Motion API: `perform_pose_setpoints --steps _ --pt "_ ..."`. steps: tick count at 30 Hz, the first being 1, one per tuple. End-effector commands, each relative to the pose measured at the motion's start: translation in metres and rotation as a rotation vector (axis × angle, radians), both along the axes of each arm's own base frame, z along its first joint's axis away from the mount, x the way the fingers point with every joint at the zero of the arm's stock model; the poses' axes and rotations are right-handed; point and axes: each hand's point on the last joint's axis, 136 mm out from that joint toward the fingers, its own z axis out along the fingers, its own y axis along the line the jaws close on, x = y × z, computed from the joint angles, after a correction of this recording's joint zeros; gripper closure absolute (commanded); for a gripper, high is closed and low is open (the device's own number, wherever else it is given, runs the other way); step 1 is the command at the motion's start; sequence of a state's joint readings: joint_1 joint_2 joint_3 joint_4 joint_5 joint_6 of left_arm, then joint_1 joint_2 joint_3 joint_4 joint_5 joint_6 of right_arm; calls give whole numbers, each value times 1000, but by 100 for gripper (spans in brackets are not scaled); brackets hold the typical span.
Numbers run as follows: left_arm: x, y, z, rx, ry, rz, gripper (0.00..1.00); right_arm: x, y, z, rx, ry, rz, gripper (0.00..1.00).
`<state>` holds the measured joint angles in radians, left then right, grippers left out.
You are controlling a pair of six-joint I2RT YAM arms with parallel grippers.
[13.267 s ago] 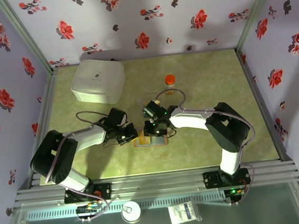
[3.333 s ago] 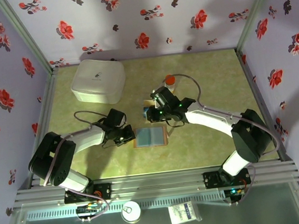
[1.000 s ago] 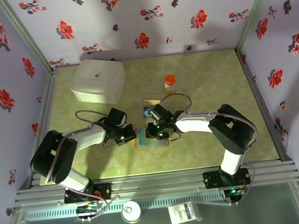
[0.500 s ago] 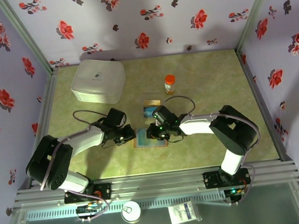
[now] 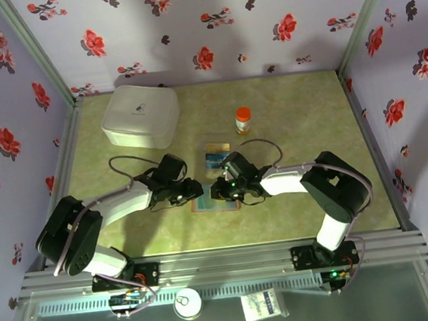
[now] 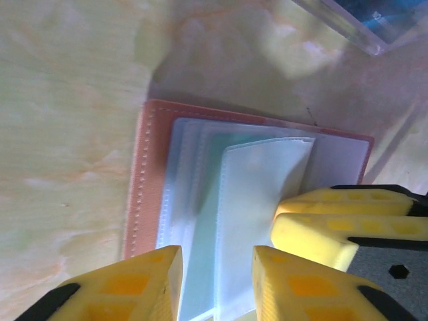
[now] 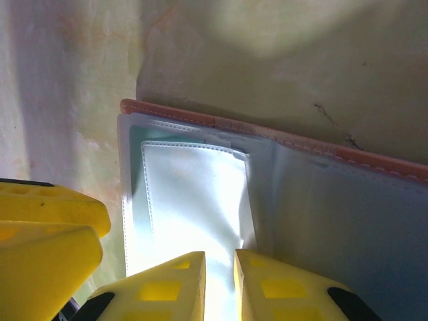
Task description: Take the credit cards out of the card holder
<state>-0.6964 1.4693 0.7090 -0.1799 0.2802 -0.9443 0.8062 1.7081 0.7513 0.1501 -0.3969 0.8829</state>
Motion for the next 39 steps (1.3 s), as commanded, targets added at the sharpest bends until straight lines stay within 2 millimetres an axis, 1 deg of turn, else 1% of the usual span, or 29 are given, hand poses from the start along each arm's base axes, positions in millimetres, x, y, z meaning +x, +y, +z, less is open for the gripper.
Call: perform_pose_setpoints --steps 1,5,10,16,20,23,25,27,29,34,39 --pt "6 -11 3 -26 -10 13 66 -3 -4 1 12 -6 15 81" --pt "5 -15 -1 -23 0 12 66 -2 -5 0 24 -6 13 82" --pt "4 -17 -14 -7 30 14 66 -3 -5 -4 44 7 16 82" --pt "5 -24 -13 -22 26 10 66 -4 -5 -5 66 14 15 82" --pt "5 -28 -12 -26 26 8 71 -5 -5 -6 73 15 15 82" --pt "6 -31 -10 -33 23 4 77 -5 -5 -5 78 16 16 82" --pt "7 -33 -8 -36 21 4 82 -5 -5 -5 79 16 17 82" --pt "7 -33 -7 -33 23 2 85 -5 -6 -5 79 16 15 82" --pt "7 -34 -5 -35 20 -1 85 -5 -5 -3 85 16 15 82" --pt "7 -34 3 -45 7 -1 85 -2 -4 12 93 -10 14 80" --pt "7 -33 14 -42 -11 -19 83 3 -13 32 49 -64 3 78"
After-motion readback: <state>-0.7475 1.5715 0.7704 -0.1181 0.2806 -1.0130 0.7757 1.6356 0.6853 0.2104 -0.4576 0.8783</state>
